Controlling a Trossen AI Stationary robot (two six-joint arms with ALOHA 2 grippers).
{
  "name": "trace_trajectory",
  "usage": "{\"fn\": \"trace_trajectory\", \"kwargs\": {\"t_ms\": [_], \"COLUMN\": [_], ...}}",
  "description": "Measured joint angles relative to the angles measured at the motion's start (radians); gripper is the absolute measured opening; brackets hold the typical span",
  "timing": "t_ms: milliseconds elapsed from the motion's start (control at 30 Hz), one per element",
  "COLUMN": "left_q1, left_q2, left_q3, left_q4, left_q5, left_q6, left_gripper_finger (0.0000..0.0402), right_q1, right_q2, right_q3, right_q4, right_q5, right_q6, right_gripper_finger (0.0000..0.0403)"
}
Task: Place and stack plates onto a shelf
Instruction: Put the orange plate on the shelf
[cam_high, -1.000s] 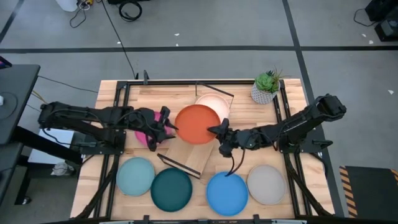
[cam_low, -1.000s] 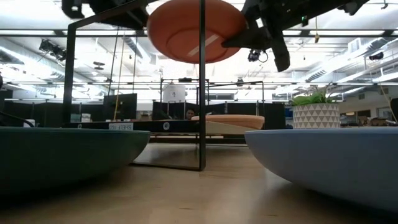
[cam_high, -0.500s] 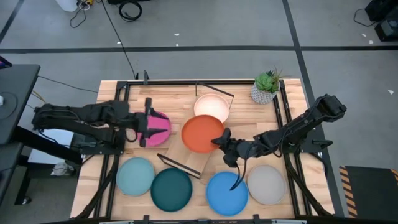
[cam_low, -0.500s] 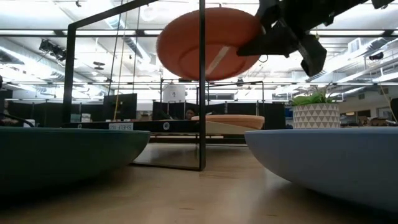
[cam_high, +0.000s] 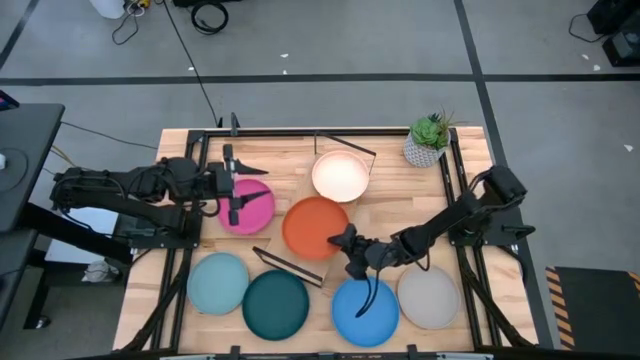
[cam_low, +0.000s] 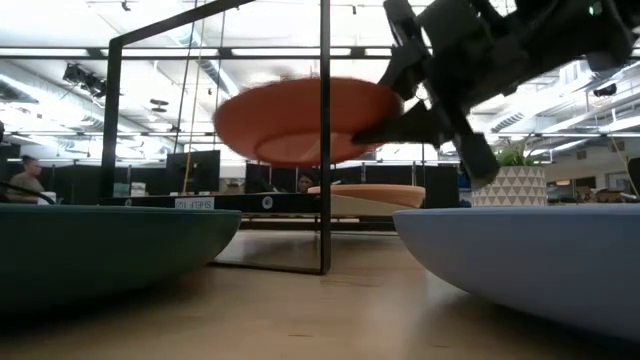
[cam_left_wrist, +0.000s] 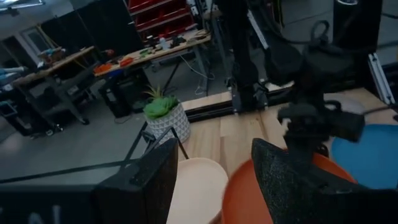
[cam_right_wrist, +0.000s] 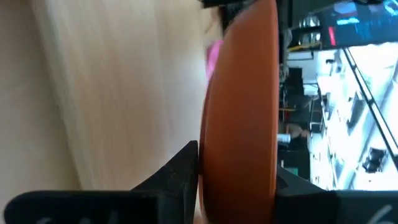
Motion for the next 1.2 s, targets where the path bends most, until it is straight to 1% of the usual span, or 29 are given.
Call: {"fn": "trace_trajectory", "kwargs": {"t_ms": [200,300,500,633,800,967,1067,1133,1200], "left_q1": [0.000,0.000,0.000,0.000,0.000,0.000,0.000,0.000,0.000], "left_q2": [-0.001,0.000,0.000,0.000,0.000,0.000,0.000,0.001,0.001], "left_q3": [0.000,0.000,0.000,0.000,0.000,0.000,0.000,0.000,0.000], "left_q4": [-0.010,-0.012,-0.014,-0.014,-0.016,-0.047,-0.068,-0.066,-0.067], "left_q5": [-0.003,-0.002,-0.002,-0.002,-0.002,-0.002,-0.002,-0.002,-0.002], "left_q6": [0.000,0.000,0.001,0.001,0.001,0.001,0.001,0.001,-0.001], "left_gripper_finger": [0.0212,0.0212,0.0212,0.0212,0.0212,0.0212,0.0212,0.0212,0.0212], "right_q1": [0.000,0.000,0.002,0.003,0.005,0.022,0.036,0.040,0.045], "right_q2": [0.104,0.143,0.167,0.149,0.111,0.073,0.038,0.013,-0.014], "right_q3": [0.000,0.000,0.001,0.001,0.001,0.001,0.001,0.001,0.001], "right_q4": [0.155,0.190,0.201,0.201,0.153,0.063,0.021,-0.004,-0.068], "right_q5": [-0.020,-0.031,-0.037,-0.067,-0.089,-0.051,-0.063,-0.095,-0.100], "right_q6": [-0.023,-0.039,-0.055,-0.069,-0.069,-0.044,-0.042,-0.039,-0.043], "right_gripper_finger": [0.0101,0.0101,0.0105,0.0126,0.0176,0.0226,0.0237,0.0237,0.0234]}}
